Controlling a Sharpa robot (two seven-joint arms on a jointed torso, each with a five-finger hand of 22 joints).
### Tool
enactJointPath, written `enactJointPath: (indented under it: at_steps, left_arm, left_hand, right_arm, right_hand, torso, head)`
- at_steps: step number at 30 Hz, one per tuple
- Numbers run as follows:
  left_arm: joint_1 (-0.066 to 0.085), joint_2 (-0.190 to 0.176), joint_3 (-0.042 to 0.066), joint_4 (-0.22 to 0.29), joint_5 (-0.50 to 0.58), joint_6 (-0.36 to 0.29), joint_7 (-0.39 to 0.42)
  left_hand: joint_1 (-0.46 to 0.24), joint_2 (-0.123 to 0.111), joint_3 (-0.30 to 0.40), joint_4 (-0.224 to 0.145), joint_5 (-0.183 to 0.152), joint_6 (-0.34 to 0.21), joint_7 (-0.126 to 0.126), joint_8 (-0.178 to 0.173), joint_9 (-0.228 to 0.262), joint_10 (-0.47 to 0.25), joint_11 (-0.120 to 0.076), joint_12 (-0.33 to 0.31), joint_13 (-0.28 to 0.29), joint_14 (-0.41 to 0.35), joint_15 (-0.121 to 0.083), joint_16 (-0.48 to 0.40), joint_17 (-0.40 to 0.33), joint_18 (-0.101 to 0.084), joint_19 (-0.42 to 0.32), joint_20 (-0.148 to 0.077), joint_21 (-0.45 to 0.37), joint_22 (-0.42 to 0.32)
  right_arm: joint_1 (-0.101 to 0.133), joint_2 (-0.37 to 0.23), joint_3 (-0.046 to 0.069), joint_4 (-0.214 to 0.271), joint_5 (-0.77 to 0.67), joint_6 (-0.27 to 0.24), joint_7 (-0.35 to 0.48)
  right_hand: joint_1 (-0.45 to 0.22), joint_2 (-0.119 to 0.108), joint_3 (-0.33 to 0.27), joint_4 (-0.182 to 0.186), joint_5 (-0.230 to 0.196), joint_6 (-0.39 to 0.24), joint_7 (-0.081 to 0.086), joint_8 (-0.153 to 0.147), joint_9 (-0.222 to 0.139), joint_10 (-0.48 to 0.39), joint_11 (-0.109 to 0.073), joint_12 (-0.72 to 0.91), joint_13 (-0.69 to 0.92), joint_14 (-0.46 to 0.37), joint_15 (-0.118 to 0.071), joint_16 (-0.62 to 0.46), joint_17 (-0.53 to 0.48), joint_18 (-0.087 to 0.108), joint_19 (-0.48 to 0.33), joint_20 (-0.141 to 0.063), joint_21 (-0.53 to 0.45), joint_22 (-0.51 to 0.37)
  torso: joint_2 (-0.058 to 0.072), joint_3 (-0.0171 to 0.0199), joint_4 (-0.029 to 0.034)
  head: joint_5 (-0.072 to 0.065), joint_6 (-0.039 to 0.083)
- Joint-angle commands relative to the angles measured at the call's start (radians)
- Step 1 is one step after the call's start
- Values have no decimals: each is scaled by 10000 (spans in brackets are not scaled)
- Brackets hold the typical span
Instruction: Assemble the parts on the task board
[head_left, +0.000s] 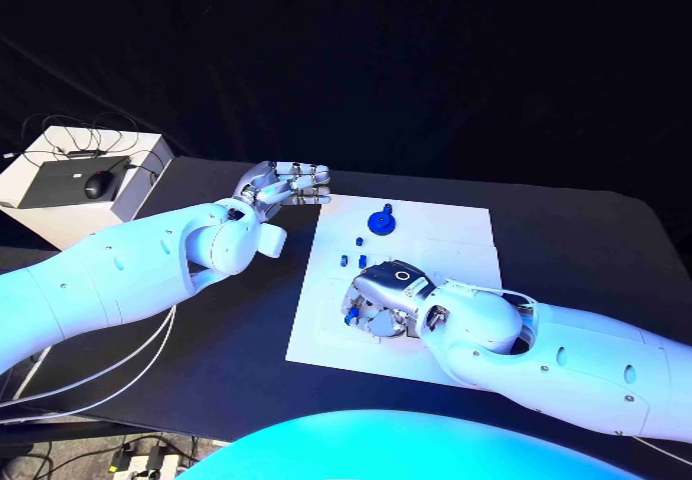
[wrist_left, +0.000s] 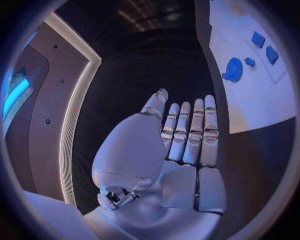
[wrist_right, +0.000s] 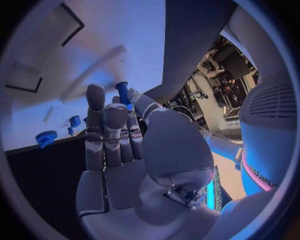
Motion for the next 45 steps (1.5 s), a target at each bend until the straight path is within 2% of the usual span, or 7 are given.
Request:
enactJointPath:
  at_steps: [1, 11, 23, 32, 37, 42, 45]
  left_arm:
    - [10, 10, 6, 24, 18, 170, 63]
    - [11, 12, 6, 23, 18, 179, 49]
    - [11, -1, 5, 23, 18, 195, 26]
    - [11, -12, 5, 24, 18, 198, 8]
    - [11, -22, 5, 20, 18, 200, -2]
    - [10, -27, 5, 12, 18, 206, -7]
    - [10, -30, 5, 12, 18, 214, -10]
  left_hand:
    - [10, -1, -10, 49, -38, 51, -12, -20, -6, 17, -14, -20, -9, -79, 24, -30, 7, 83, -55, 16, -27, -16]
    - [10, -1, -10, 49, -38, 51, -12, -20, -6, 17, -14, -20, -9, -79, 24, -30, 7, 83, -55, 16, -27, -16]
    - [10, -1, -10, 49, -38, 51, -12, -20, -6, 17, -14, -20, -9, -79, 24, -30, 7, 83, -55, 16, -27, -16]
    - [13, 4, 0, 51, -36, 56, -11, -20, -6, 13, -13, -22, -10, -83, 25, -30, 4, 83, -58, 20, -28, -16]
    - [13, 4, 0, 51, -36, 56, -11, -20, -6, 13, -13, -22, -10, -83, 25, -30, 4, 83, -58, 20, -28, -16]
    - [11, 4, -3, 54, -35, 49, -9, -19, -6, 6, -10, -21, -9, -90, 27, -30, 2, 83, -61, 23, -28, -17]
    - [11, 4, -3, 54, -35, 49, -9, -19, -6, 6, -10, -21, -9, -90, 27, -30, 2, 83, -61, 23, -28, -17]
  right_arm:
    - [-17, 58, -33, -58, -70, 270, 0]
    - [-17, 102, -73, -55, 106, -13, 270]
    - [-18, 60, -80, 29, 182, -360, 386]
    - [-20, -62, -81, 70, 229, -773, 463]
    - [-21, -292, -79, 202, 505, -1326, 693]
    - [-11, -672, -48, 502, 989, -1890, 990]
    - [18, -948, -7, 691, 1416, -2121, 1194]
  right_hand:
    - [133, 7, -294, -6, 187, -275, 93, -21, -127, 259, -333, 29, 11, -43, -5, -67, -8, 204, -71, 30, -79, 231]
    - [-67, -490, -923, 74, 407, -999, 86, -16, -197, -328, -174, 25, 1, -53, 109, -40, -31, 300, -44, 139, -258, 182]
    - [15, -534, -1313, 111, 435, -1122, 74, -14, -191, -614, -98, 26, 3, -74, 161, 12, -64, 372, 16, 202, -434, 180]
    - [127, -682, -2020, 94, 441, -1448, 32, -9, -197, -1780, 172, 100, -2, -127, 340, -116, -185, 497, -16, 360, -695, 92]
    - [398, -916, -2962, 545, 823, -1938, 4, 3, -194, -2517, 324, 184, -3, -114, 429, -410, -378, 553, 66, 459, -1078, -196]
    - [644, -1087, -3156, 1066, 859, -2081, 4, -13, -187, -2479, 296, 297, -12, -84, 410, -439, -376, 548, 208, 452, -1280, -295]
    - [658, -1037, -3178, 1059, 879, -2087, 43, -8, -186, -2324, 256, 347, -4, -76, 389, -418, -357, 542, 233, 437, -1293, -280]
  torso:
    - [1, 4, -1]
    - [1, 9, -6]
    - [3, 8, -7]
    - [1, 7, -4]
    - [-5, 12, -9]
    - [-6, 16, -9]
    - [-5, 13, -8]
  head:
    - [-6, 1]
    - [-12, 1]
    - [-30, 1]
    - [-38, 1]
    - [-48, 1]
    - [-68, 9]
    - [-72, 13]
